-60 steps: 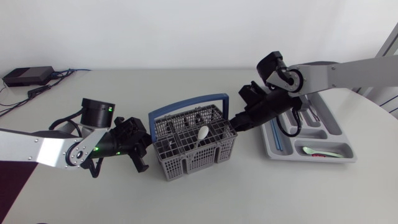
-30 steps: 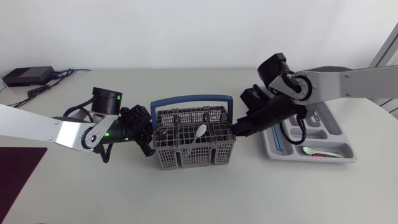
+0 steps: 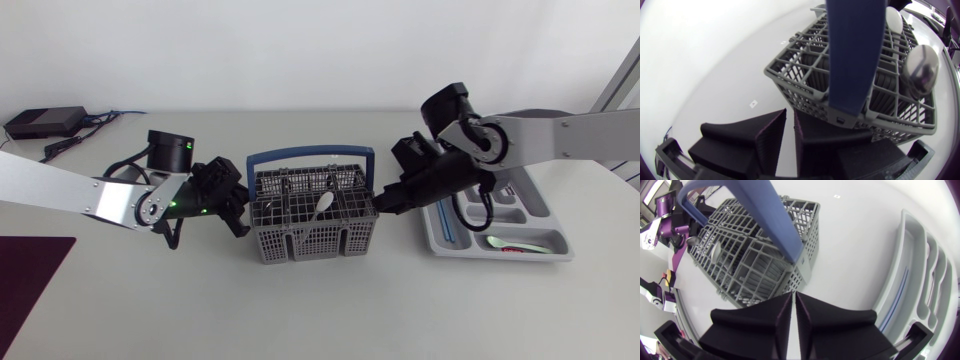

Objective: Unload the cutlery basket into the drawer organizer.

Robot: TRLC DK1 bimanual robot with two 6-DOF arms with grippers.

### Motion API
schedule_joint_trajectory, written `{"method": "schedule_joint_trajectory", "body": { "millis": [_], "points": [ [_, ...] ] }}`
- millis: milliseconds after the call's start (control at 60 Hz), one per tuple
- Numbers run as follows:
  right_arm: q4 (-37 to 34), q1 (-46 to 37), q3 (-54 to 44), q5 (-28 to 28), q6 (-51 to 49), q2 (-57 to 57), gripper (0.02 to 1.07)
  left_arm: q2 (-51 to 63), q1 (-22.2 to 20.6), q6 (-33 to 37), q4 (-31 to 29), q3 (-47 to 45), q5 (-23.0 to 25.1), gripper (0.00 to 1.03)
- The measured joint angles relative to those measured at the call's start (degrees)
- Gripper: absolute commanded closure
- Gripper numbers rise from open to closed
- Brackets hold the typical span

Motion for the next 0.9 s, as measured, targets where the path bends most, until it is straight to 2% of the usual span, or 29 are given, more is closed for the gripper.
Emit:
{"method": "schedule_joint_trajectory", "body": {
  "millis": [100,233,367,633,900],
  "points": [
    [-0.26,-0.55,-2.8,0.0,-0.2,-5.84,0.63,-3.67,1.22,0.02,0.15,-2.03,0.33,0.74],
    [-2.49,-0.59,-3.89,-0.68,-0.35,-14.34,0.62,-9.05,1.38,0.04,0.39,-6.08,0.52,0.74],
    [-3.85,0.52,-3.89,-3.34,0.22,-17.79,0.62,-12.39,0.83,0.04,0.24,-8.44,0.52,0.74],
    [-4.57,2.4,-2.03,-10.47,4.17,-13.77,0.62,-15.41,-1.97,0.04,0.24,-10.64,0.52,0.74],
    [-1.68,4.63,0.74,-11.69,8.55,-5.84,0.62,-16.15,-3.98,0.04,0.44,-11.98,-0.42,0.74]
  ]
}}
